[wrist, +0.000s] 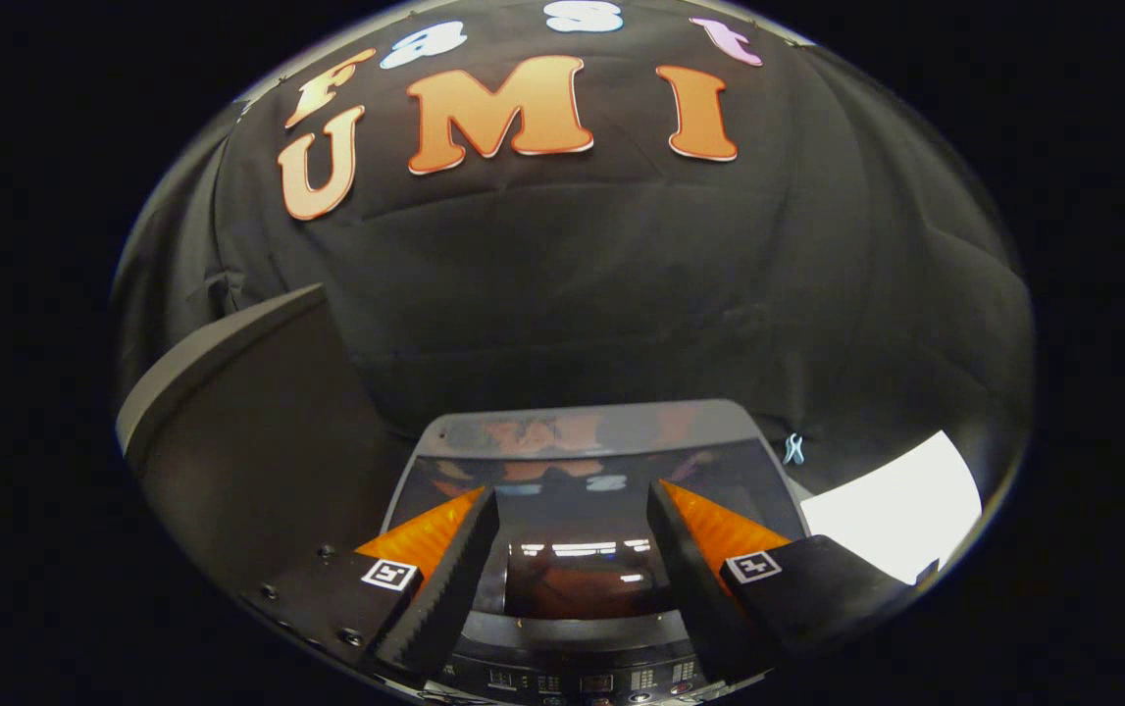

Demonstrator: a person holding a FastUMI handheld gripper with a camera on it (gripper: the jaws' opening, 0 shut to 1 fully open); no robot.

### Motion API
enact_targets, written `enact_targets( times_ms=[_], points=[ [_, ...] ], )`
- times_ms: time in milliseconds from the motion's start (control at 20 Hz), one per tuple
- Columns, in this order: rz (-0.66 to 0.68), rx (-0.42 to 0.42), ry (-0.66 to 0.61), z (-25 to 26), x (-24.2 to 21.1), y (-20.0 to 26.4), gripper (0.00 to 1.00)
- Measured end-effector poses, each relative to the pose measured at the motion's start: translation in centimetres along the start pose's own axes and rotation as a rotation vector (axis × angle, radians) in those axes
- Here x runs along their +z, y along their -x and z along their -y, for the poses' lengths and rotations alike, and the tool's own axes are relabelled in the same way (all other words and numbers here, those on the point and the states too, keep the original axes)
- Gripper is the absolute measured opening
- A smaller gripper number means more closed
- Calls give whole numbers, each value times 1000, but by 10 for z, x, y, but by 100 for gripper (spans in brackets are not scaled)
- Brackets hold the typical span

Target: Put the clothes into the washing machine and then close the washing machine lid.

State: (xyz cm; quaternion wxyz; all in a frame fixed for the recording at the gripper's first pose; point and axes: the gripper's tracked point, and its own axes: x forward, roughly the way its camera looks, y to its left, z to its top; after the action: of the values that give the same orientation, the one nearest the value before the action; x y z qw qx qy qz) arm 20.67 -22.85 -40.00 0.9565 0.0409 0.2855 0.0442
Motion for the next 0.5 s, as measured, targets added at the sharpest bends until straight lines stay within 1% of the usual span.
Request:
enact_targets(
  times_ms=[150,300,400,500],
  points=[
    [-60,8,-11,-2,-30,0,99],
    [-105,14,-25,-3,-50,3,99],
    [-96,11,-34,-3,-48,9,99],
    [-62,14,-46,-1,-32,22,99]
  ],
)
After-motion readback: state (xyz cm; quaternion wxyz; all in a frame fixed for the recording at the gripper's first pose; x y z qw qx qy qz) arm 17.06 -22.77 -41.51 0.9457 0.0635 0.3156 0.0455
